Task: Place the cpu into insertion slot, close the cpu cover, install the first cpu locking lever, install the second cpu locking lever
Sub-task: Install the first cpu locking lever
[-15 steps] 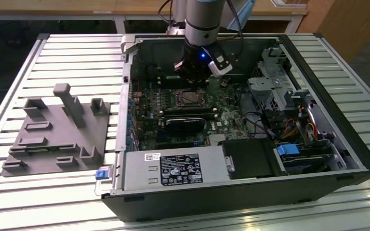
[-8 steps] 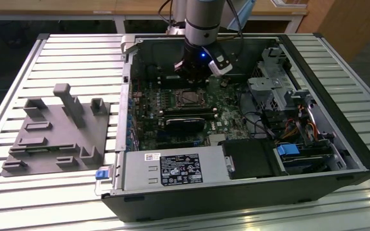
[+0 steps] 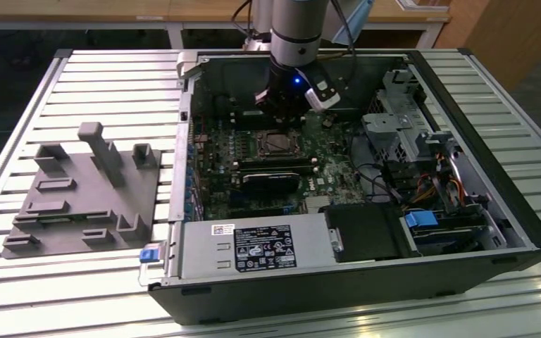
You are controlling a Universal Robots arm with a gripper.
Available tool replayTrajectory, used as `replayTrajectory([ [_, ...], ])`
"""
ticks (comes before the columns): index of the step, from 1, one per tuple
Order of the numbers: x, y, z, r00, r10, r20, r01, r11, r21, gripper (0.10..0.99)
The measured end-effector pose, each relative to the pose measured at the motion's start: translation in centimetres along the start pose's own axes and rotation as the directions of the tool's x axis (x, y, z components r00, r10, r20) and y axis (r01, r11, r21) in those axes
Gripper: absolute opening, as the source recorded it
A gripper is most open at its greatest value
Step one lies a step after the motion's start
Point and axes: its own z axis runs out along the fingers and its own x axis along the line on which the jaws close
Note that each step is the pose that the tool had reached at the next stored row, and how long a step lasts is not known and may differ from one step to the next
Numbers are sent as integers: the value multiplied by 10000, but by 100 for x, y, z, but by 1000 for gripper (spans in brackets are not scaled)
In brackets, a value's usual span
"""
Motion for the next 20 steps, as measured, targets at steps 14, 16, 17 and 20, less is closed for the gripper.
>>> replayTrajectory([
  [14, -4, 23, 39, 10000, 4, 2, -4, 10000, 0, 106],
  [16, -5, 25, 34, 10000, 4, 5, -4, 10000, -9, 106],
  [17, -7, 28, 25, 10000, 3, 13, -3, 10000, -22, 106],
  [20, -6, 32, -61, 10000, 3, 2, -3, 10000, 0, 106],
])
